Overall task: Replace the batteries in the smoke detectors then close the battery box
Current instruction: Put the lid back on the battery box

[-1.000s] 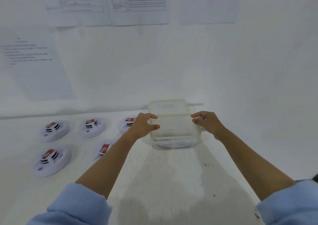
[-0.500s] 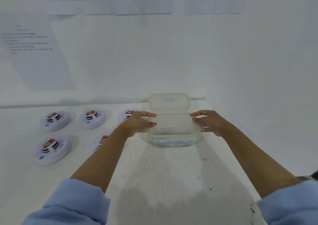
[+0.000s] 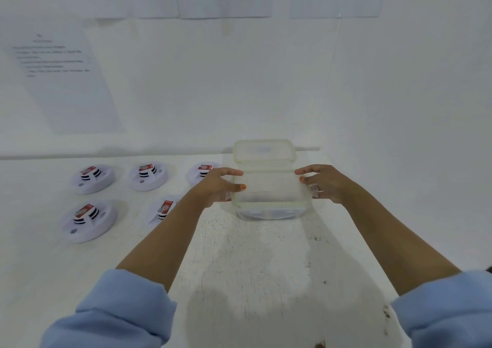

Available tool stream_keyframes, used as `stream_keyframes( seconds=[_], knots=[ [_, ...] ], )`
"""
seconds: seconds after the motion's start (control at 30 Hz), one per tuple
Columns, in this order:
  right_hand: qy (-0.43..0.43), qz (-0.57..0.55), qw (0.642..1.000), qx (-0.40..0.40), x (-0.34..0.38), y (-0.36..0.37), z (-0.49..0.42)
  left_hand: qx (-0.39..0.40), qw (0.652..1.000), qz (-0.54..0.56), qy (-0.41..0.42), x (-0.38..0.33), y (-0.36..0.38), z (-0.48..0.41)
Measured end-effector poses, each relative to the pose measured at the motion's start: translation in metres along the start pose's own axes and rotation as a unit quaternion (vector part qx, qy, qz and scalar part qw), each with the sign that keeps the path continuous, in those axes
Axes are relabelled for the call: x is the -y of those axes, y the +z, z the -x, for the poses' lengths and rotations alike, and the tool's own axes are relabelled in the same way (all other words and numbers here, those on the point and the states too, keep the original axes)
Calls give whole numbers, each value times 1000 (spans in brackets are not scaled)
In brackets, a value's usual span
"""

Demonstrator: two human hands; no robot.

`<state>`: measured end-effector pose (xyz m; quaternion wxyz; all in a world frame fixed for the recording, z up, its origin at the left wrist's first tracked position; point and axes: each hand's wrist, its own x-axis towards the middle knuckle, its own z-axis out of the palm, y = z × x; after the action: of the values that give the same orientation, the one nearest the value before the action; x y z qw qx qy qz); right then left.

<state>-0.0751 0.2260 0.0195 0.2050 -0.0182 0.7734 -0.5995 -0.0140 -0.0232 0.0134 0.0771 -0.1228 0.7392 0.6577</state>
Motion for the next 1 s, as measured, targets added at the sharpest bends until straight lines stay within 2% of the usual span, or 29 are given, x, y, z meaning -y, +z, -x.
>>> stream_keyframes(
  seconds=[0.1,0.2,0.37,0.47,0.7,0.77,0.83,0.9,0.93,1.0],
  knots=[
    [22,-8,1000,9,-1,-1,1,11,1000,18,-23,-2,-1,4],
    [14,-2,1000,1,-2,0,2,-6,1000,-6,-13,-1,0,5],
    [-66,129,982,-119,-2,7,0,-89,984,-150,31,-4,5,1],
    [-86,199,958,-186,-5,22,2,-106,978,-174,34,-6,8,0],
    [-135,246,937,-209,-9,39,8,-108,988,-102,43,-2,10,4],
    [-138,260,935,-198,-10,36,6,-84,993,-77,35,-1,8,5],
    [-129,274,937,-175,-10,31,3,-70,992,-96,47,-1,7,4],
    [-106,326,929,-142,-6,26,-1,-78,971,-209,85,-1,9,2],
    [-100,365,917,-129,-2,25,-4,-87,949,-281,112,-2,13,3],
    [-141,417,892,-102,5,28,-12,-88,913,-346,197,-4,21,8]
  ],
)
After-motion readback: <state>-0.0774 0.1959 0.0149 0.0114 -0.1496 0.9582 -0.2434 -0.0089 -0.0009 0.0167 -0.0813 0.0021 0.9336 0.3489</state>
